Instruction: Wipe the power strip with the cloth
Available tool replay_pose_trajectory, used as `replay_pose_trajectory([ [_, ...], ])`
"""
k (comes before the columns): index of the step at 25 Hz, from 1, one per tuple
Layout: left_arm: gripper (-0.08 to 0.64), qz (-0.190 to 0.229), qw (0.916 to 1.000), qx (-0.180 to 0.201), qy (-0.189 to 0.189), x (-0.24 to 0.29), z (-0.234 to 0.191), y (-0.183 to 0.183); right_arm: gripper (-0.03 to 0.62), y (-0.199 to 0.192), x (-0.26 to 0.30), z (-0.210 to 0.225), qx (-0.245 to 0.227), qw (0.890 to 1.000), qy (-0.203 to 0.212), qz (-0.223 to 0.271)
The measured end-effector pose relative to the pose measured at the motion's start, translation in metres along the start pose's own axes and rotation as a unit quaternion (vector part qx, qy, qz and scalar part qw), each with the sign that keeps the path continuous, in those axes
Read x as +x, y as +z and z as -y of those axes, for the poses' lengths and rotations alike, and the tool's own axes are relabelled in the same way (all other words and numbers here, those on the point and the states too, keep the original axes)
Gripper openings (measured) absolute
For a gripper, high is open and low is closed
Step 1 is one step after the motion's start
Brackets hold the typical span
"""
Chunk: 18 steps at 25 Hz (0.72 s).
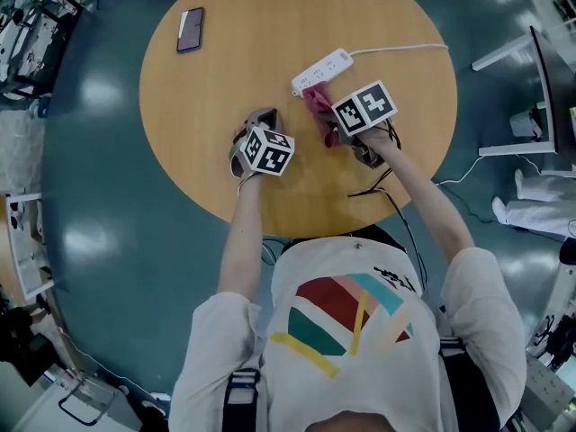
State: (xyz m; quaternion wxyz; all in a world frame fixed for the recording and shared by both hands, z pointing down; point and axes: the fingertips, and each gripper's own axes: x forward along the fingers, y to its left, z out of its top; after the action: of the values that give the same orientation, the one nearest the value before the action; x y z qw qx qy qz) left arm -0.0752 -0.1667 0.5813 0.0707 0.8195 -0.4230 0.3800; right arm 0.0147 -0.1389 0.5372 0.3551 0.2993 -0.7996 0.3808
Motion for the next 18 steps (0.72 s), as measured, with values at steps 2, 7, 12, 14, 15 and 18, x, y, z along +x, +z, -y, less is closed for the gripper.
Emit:
replay_pose_trajectory([
  [2, 0.037, 0.003, 0.9998, -0.018, -0.010, -0.002, 0.001, 0.003, 0.040, 0.004, -0.014, -0.006, 0.011, 0.999, 0.007, 0.036],
  [7, 0.037, 0.132, 0.9683, -0.212, -0.010, -0.054, 0.006, 0.048, 0.039, -0.004, -0.060, -0.013, 0.061, 0.987, 0.007, 0.147],
  [12, 0.037, 0.239, 0.9391, -0.247, 0.001, -0.124, 0.018, 0.096, 0.039, -0.008, -0.115, -0.025, 0.071, 0.962, -0.010, 0.263],
  [14, 0.037, 0.268, 0.9294, -0.254, -0.003, -0.148, 0.022, 0.108, 0.038, -0.013, -0.133, -0.035, 0.046, 0.953, -0.016, 0.300],
  [15, 0.037, 0.279, 0.9258, -0.255, -0.005, -0.159, 0.024, 0.112, 0.040, -0.017, -0.141, -0.041, 0.022, 0.947, -0.020, 0.320],
  [18, 0.037, 0.302, 0.9208, -0.246, -0.006, -0.187, 0.034, 0.120, 0.040, -0.033, -0.159, -0.058, -0.049, 0.930, -0.042, 0.361],
])
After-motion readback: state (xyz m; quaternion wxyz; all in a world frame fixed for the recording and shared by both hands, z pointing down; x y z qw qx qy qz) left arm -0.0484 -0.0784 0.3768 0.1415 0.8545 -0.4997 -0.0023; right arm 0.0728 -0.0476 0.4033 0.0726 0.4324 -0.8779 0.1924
